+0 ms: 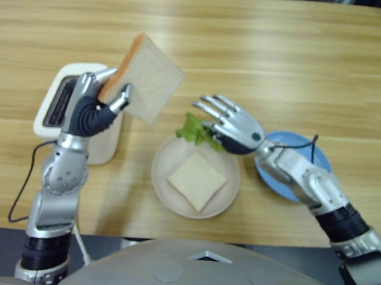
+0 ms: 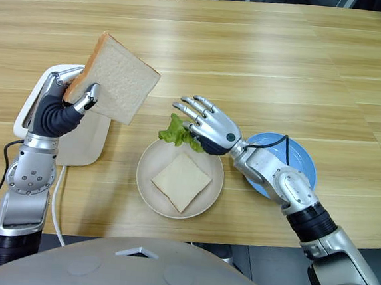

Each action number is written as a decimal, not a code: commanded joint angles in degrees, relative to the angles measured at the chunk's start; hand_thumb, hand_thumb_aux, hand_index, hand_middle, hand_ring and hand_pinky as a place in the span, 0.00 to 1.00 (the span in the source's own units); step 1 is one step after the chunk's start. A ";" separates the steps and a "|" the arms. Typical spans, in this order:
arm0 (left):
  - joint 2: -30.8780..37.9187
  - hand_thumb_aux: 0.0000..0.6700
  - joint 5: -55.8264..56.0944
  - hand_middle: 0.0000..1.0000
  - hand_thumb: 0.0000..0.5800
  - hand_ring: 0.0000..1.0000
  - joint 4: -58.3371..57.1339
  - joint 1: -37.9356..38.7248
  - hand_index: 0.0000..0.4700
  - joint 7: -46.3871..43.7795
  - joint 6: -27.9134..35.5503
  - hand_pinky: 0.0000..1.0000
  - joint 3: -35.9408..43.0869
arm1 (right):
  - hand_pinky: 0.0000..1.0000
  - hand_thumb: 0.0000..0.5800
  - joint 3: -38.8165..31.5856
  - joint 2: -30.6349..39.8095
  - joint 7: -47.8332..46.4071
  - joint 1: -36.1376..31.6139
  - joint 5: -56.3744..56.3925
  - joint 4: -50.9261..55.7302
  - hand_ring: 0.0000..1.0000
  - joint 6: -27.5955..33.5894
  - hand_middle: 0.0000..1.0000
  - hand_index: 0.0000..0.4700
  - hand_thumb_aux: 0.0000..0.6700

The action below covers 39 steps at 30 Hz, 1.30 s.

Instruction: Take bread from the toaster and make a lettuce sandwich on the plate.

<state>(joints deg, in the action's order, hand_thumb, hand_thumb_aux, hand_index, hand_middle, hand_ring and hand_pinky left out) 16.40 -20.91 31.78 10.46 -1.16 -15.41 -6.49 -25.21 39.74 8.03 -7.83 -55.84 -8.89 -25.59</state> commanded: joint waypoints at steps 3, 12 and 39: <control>-0.48 1.00 0.41 1.00 1.00 1.00 -0.79 0.25 0.98 -0.39 0.15 1.00 0.35 | 0.00 1.00 -4.24 -0.09 -6.77 4.99 2.23 2.45 0.00 -4.22 0.00 0.98 1.00; -0.73 1.00 0.69 1.00 1.00 1.00 -1.63 0.11 0.98 -0.70 0.07 1.00 1.26 | 0.00 1.00 -6.46 -0.76 -7.21 5.82 -0.80 8.54 0.00 -6.83 0.00 0.98 1.00; -2.40 1.00 14.72 1.00 1.00 1.00 -10.50 2.96 0.98 -12.35 5.42 1.00 12.44 | 0.00 0.00 24.94 3.59 -12.15 4.17 27.69 -3.51 0.00 -5.42 0.00 0.00 0.00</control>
<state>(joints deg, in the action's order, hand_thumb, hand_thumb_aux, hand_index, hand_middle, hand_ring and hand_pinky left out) 14.58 -8.39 23.80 12.38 -11.41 -12.61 3.86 -3.33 43.54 -4.99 -4.51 -29.41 -12.16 -30.96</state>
